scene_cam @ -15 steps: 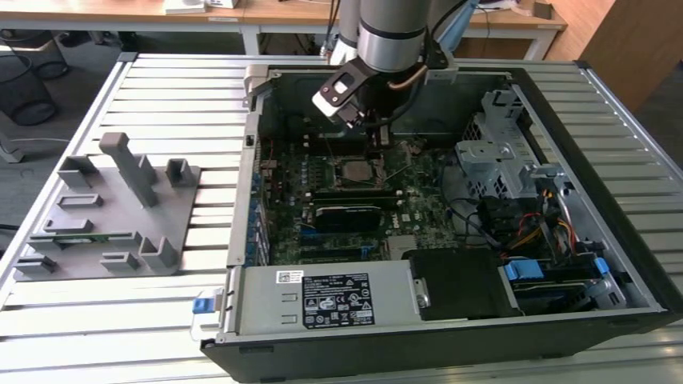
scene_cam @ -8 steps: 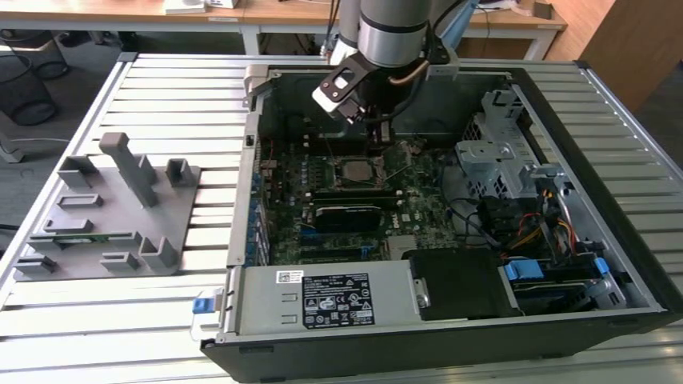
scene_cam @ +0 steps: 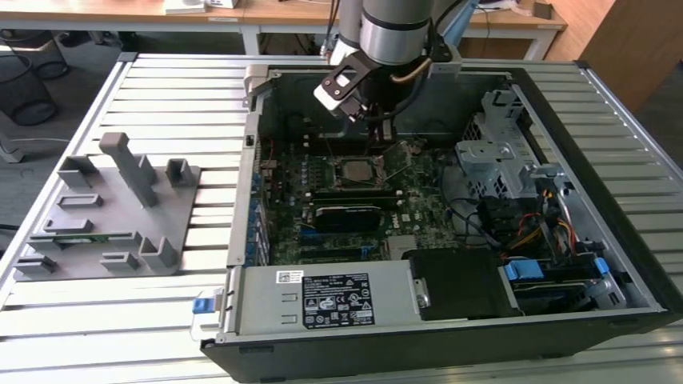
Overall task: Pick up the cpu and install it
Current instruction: 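Close the cpu cover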
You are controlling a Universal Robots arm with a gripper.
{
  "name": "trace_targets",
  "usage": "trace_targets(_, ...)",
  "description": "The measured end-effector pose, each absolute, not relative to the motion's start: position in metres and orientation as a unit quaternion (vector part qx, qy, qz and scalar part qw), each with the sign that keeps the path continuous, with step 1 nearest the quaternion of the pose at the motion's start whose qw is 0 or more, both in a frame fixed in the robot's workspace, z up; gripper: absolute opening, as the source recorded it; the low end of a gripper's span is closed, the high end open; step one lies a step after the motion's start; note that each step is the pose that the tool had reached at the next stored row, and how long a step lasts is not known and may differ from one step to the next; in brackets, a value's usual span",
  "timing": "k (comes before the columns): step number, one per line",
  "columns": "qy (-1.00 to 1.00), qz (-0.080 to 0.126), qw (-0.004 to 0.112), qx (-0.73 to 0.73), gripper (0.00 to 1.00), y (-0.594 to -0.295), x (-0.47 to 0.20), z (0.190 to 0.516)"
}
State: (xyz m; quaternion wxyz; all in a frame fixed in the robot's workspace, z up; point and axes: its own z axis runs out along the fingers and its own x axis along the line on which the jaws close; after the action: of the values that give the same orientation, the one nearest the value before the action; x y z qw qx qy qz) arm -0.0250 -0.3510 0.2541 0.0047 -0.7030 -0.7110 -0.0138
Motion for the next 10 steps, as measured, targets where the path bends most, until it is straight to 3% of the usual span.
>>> trace_targets(10, -0.711, -0.014, 0.005, -0.703, 0.11, -0.351, -0.007, 0.254)
